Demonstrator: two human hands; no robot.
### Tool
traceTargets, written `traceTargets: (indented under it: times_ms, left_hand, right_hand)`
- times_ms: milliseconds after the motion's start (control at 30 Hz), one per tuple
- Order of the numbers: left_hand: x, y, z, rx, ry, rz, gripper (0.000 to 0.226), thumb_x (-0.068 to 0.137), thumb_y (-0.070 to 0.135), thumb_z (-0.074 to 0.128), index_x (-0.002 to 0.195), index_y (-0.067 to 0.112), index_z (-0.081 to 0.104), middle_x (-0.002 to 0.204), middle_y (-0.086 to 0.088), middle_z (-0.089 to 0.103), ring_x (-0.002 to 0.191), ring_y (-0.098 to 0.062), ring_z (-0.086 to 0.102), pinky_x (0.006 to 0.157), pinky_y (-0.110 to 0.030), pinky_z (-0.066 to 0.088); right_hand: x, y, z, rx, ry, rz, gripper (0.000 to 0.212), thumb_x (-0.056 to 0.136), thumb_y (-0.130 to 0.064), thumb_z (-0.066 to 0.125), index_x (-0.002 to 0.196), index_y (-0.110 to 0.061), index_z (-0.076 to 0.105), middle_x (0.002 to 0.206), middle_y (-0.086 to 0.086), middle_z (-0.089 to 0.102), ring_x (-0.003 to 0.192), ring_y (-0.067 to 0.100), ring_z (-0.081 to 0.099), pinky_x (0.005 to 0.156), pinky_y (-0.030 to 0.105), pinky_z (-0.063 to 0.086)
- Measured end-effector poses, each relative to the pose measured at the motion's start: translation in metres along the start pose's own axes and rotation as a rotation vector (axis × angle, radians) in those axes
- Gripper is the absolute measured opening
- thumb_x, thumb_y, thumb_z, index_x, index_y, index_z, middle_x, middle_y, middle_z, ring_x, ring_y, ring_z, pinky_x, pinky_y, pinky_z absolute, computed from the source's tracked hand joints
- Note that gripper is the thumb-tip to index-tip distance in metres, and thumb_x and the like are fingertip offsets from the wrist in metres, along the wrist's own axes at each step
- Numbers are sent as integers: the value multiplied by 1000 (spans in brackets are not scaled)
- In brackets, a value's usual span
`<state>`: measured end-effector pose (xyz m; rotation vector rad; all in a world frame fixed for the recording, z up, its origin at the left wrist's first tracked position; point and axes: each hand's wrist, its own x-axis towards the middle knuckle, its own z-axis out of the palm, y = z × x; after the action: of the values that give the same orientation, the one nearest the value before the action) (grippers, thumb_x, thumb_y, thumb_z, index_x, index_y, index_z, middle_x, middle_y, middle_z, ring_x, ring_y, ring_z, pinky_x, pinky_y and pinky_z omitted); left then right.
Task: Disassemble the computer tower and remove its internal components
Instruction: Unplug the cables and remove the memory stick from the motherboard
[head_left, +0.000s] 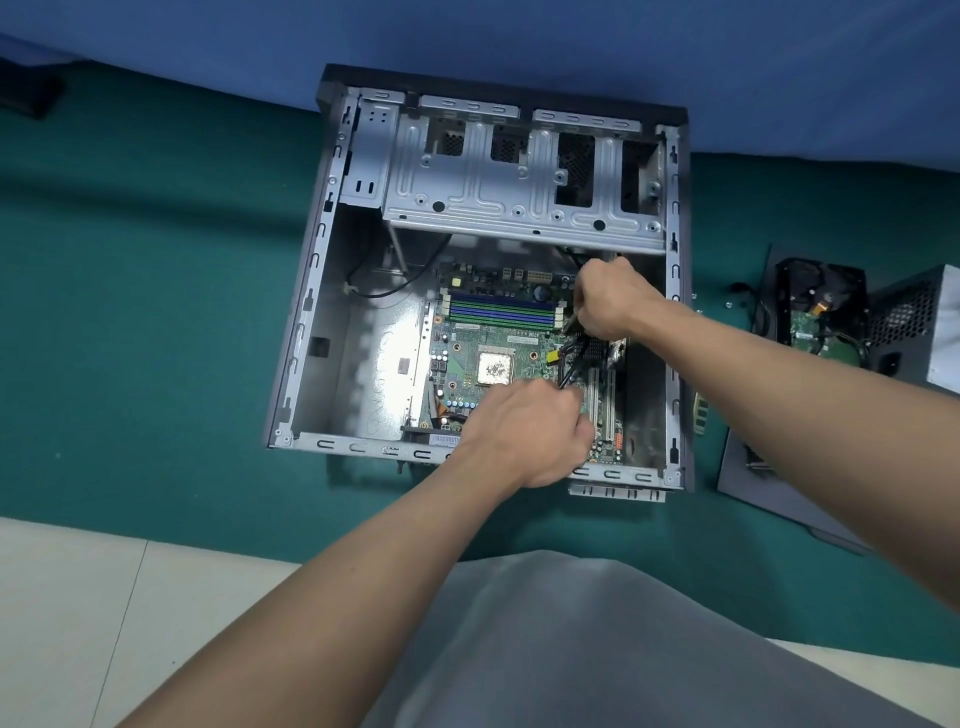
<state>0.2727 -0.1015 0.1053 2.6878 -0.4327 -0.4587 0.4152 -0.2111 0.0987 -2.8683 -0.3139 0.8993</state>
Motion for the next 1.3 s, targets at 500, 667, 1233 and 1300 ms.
traceTargets:
  times_ms: [500,667,1233,1300]
  left_hand:
    - [0,-1,1,-5,24,3,29,94,36,33,83,15,50,72,-6,57,62,-24,49,59,-34,34]
    - [0,-1,1,-7,14,1,30,95,36,32,84,15,49,73,-6,57,62,-22,50,59,-34,35]
    - [0,-1,1,-18,27,9,29,94,34,33,82,14,51,70,-5,56,58,-21,48,59,-33,34]
    - [-1,-1,0,-20,28,9,29,94,34,33,83,14,50,71,-5,57,59,-21,48,59,-33,34]
  right_hand:
    - [4,-6,-1,-294,-98,-116,14,90,-6,42,76,-6,43,86,9,47,78,28,53,69,34,44]
    - [1,-6,-5,-417,-119,-232,22,84,-1,44,65,-11,41,71,6,40,59,21,44,52,30,33]
    - [6,-5,-5,-202,-28,-150,10,82,-1,52,85,-6,60,85,14,56,74,31,54,67,35,47]
    - [7,-4,-4,-188,-52,-140,12,85,-3,52,92,-5,61,92,15,58,80,32,55,71,36,49]
